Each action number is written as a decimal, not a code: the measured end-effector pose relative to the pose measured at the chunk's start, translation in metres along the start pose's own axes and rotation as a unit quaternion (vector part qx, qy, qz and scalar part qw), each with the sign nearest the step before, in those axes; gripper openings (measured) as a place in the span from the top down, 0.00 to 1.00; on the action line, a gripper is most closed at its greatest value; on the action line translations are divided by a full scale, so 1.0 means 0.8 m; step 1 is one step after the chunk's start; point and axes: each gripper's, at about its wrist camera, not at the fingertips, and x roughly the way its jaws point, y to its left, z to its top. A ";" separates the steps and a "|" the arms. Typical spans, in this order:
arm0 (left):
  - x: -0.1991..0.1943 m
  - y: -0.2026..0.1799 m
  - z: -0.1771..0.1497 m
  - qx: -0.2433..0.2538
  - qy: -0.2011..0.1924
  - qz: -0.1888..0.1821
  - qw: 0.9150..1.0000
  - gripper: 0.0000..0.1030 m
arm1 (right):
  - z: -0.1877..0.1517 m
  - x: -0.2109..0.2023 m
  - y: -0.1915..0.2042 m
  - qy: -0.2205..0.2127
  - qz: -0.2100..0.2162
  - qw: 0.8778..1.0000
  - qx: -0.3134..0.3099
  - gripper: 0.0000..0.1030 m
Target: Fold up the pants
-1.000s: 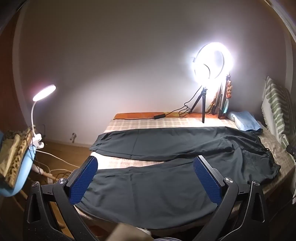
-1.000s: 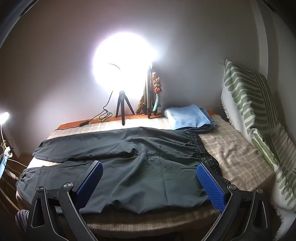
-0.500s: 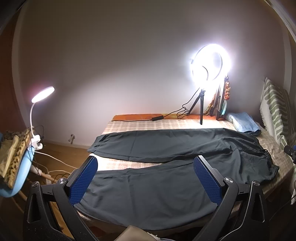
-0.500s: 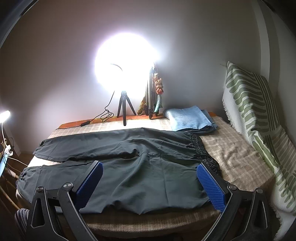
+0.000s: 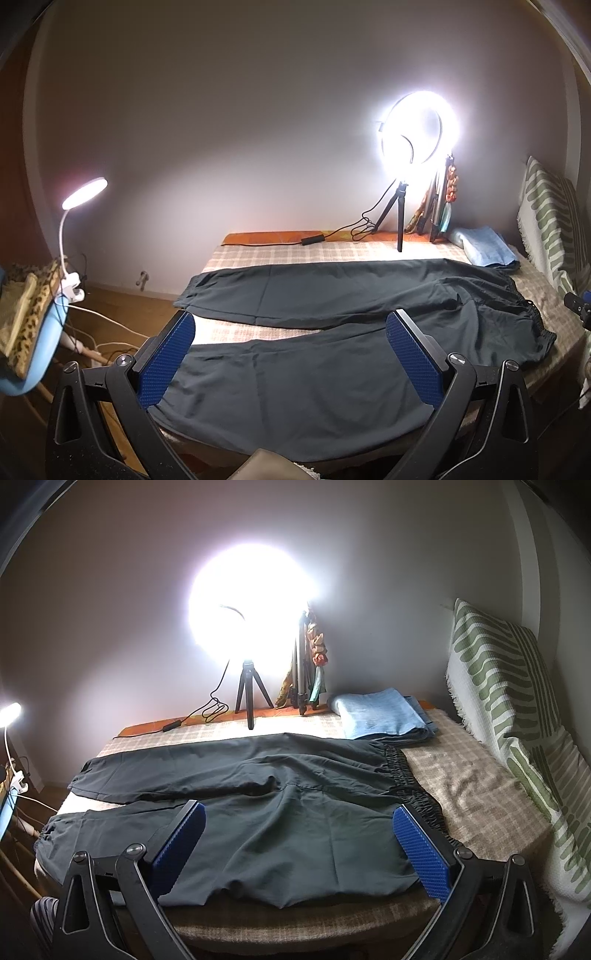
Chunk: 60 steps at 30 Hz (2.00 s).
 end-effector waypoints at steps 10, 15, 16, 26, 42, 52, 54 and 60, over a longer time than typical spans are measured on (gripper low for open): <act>-0.003 -0.003 -0.002 0.001 -0.004 -0.001 1.000 0.01 | 0.000 0.000 -0.001 0.000 0.000 1.000 0.001 0.00; -0.004 -0.004 -0.002 0.001 -0.005 -0.002 1.000 0.01 | 0.001 0.002 0.002 0.000 0.001 1.000 -0.002 0.00; -0.004 -0.004 -0.002 0.001 -0.005 -0.002 1.000 0.01 | 0.000 0.002 0.002 0.000 0.002 1.000 -0.003 0.00; -0.004 -0.004 -0.003 0.002 -0.005 -0.001 1.000 0.01 | -0.001 0.004 0.003 -0.001 0.003 1.000 -0.003 0.00; 0.007 -0.006 -0.004 0.007 0.001 0.000 1.000 0.01 | 0.000 0.014 0.005 0.005 0.008 1.000 -0.008 0.00; 0.021 -0.007 -0.002 0.012 0.006 0.004 1.000 0.01 | 0.007 0.029 0.009 0.008 0.012 1.000 -0.018 0.00; 0.026 -0.005 -0.001 0.015 0.009 0.004 1.000 0.01 | 0.009 0.034 0.011 0.009 0.013 1.000 -0.021 0.00; 0.048 0.005 0.000 0.029 0.023 0.008 0.999 0.01 | 0.016 0.054 0.019 0.011 0.020 0.999 -0.040 0.00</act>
